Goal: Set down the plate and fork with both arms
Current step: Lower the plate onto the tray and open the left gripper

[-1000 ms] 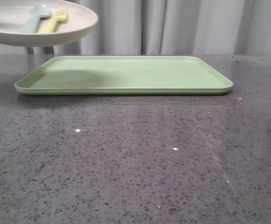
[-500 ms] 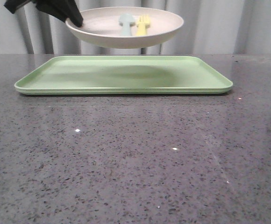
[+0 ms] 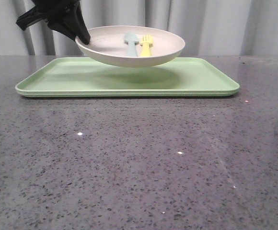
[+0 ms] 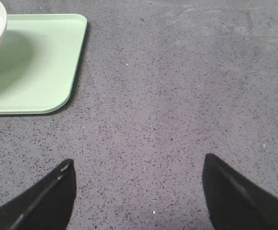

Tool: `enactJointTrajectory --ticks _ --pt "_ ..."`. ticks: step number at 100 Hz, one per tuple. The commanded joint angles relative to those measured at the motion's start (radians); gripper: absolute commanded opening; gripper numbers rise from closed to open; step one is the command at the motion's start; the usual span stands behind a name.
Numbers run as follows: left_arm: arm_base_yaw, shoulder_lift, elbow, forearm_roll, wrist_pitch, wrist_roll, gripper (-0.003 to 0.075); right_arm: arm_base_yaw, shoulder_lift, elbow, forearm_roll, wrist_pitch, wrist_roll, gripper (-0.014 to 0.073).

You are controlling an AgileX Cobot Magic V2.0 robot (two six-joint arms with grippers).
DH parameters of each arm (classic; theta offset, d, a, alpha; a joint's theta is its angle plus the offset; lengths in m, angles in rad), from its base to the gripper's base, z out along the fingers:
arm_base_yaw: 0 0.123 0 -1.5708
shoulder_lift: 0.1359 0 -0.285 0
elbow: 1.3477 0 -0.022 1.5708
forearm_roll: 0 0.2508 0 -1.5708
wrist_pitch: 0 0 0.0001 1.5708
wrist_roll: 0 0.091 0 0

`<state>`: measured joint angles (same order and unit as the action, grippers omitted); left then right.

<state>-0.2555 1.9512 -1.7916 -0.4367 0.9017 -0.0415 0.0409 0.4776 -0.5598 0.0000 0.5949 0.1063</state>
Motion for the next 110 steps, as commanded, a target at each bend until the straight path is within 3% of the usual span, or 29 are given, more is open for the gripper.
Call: enactJointTrajectory --ticks 1,84,93,110 --pt "-0.013 -0.051 -0.038 -0.009 -0.064 -0.014 -0.0021 -0.003 0.013 -0.033 -0.011 -0.070 -0.007 0.0552" --pt "-0.032 0.008 -0.033 -0.031 -0.097 -0.016 -0.0008 -0.003 0.013 -0.033 -0.011 -0.072 -0.007 0.0552" --pt "-0.032 0.008 -0.033 -0.031 -0.095 -0.016 0.0073 -0.003 0.013 -0.033 -0.011 -0.072 -0.007 0.0552" --pt "-0.032 0.008 -0.033 -0.031 -0.093 -0.016 0.0344 -0.003 0.013 -0.033 -0.011 -0.076 -0.007 0.0552"
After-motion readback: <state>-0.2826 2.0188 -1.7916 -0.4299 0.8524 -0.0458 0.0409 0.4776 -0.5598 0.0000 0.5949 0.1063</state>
